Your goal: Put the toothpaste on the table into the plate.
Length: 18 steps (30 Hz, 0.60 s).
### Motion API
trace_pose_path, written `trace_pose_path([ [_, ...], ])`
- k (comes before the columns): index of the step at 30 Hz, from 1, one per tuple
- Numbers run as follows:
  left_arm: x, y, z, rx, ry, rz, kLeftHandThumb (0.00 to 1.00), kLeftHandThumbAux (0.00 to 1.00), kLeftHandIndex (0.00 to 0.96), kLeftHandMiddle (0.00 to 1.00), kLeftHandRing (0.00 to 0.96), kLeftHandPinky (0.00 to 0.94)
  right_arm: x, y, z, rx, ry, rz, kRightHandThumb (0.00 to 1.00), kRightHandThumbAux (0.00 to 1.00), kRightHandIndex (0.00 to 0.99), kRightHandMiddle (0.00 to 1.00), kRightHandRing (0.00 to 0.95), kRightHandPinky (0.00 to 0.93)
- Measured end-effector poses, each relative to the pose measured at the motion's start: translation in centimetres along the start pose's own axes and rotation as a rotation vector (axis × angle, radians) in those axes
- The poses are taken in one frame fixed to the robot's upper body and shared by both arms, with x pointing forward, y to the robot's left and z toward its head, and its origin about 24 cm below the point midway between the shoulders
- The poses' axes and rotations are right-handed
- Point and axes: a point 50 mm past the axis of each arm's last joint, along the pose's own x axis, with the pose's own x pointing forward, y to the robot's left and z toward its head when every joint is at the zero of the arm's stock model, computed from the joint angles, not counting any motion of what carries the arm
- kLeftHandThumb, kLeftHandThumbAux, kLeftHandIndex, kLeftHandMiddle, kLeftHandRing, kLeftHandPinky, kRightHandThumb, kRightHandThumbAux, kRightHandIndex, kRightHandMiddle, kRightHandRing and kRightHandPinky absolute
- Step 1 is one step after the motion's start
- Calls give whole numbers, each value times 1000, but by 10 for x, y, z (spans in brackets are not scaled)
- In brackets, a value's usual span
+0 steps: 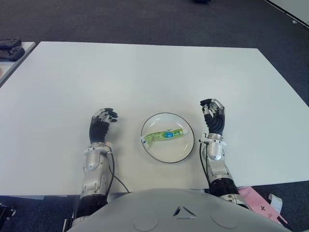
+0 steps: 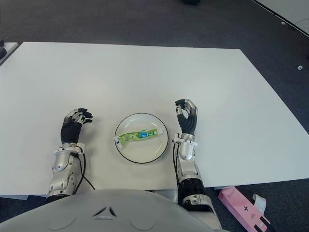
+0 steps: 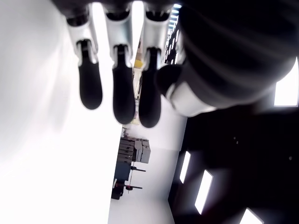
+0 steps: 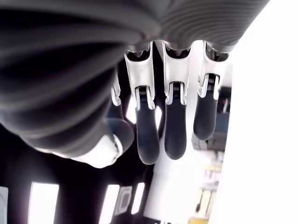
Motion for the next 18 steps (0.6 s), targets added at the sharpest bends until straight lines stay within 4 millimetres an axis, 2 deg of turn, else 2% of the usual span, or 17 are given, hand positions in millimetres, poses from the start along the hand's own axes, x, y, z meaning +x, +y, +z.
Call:
trace_pose_path([
  [6, 0, 0, 0, -1, 0, 1, 709, 726, 428, 510, 502, 480, 0, -1, -2, -5, 22, 19, 703, 730, 432, 492, 475, 460],
  [18, 0, 0, 0, -18, 1, 6, 708, 727, 428, 510, 497, 473, -4, -3, -11, -36, 86, 65, 704, 729, 431, 492, 486, 480],
])
